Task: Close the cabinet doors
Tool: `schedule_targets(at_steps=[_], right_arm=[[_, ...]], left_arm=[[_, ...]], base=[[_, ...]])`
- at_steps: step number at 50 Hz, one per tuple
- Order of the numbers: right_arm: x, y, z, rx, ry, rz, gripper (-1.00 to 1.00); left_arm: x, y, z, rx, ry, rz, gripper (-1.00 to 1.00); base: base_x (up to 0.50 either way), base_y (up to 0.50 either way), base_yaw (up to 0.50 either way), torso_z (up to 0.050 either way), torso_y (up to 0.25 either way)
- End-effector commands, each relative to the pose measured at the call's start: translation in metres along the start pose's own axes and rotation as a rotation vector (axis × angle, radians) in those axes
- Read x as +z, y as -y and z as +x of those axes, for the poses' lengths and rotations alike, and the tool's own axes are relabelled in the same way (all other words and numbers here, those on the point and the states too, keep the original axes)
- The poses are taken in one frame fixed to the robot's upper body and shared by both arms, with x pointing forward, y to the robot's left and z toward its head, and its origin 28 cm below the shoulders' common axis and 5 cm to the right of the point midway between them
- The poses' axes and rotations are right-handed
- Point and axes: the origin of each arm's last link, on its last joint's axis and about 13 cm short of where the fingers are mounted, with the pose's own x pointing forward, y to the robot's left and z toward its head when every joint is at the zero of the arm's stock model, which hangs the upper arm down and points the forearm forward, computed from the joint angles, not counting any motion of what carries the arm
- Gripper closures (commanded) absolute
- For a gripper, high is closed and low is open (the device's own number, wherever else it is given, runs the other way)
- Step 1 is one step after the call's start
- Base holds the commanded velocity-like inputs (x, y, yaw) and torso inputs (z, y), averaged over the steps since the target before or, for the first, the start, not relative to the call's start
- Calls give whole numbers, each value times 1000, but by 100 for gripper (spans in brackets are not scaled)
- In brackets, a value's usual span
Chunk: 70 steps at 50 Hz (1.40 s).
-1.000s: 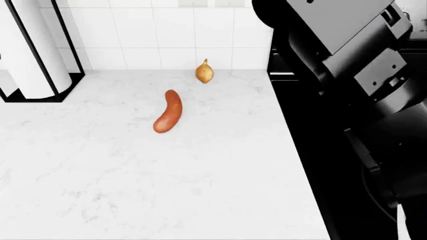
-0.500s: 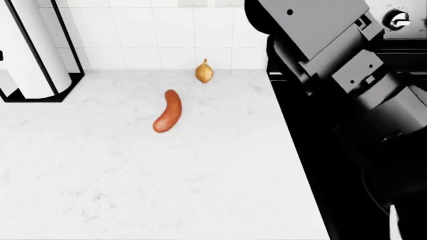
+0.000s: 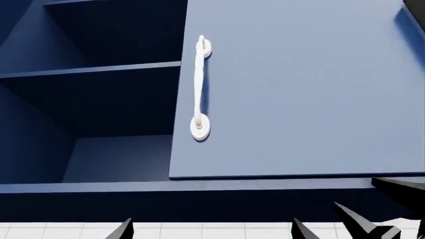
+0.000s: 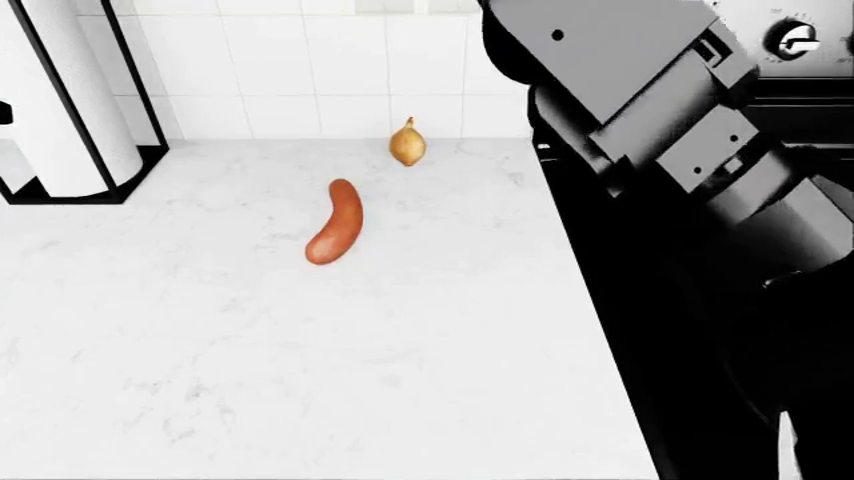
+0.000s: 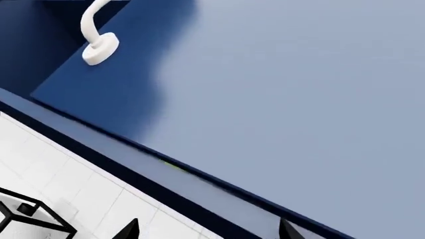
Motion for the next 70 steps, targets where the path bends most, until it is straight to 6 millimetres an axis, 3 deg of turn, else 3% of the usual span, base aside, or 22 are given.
schedule_targets(at_steps=[1, 5, 10, 13, 18, 23, 30, 39, 70], right_arm=[[-21, 21, -53, -58, -811, 2, -100], [47, 34, -56, -157, -535, 23, -100], [117, 37, -89, -244, -319, 5, -100], [142, 34, -115, -267, -252, 3, -100], [160, 25, -150, -293, -233, 0, -100], [160, 14, -181, -335, -272, -33, -100], [136, 2, -219, -431, -320, -8, -100], [119, -1, -247, -569, -327, -125, -100], [102, -3, -261, -615, -393, -44, -100]], left_arm=[[0, 0, 0, 0, -1, 2, -100], [-1, 1, 0, -2, -1, 2, -100], [-1, 4, -1, -9, -5, 4, -100], [0, 6, -1, -15, -4, 4, -100], [-1, 8, -1, -23, -7, 5, -100], [0, 11, -1, -32, -8, 6, -100], [-2, 11, -2, -35, -14, 6, -100], [-7, 10, -4, -25, -26, 3, -100], [-9, 12, -4, -28, -30, 4, -100]], base=[[0, 0, 0, 0, 0], [0, 0, 0, 0, 0], [0, 0, 0, 0, 0], [0, 0, 0, 0, 0], [0, 0, 0, 0, 0], [0, 0, 0, 0, 0], [0, 0, 0, 0, 0], [0, 0, 0, 0, 0], [2, 428, 0, 0, 0]])
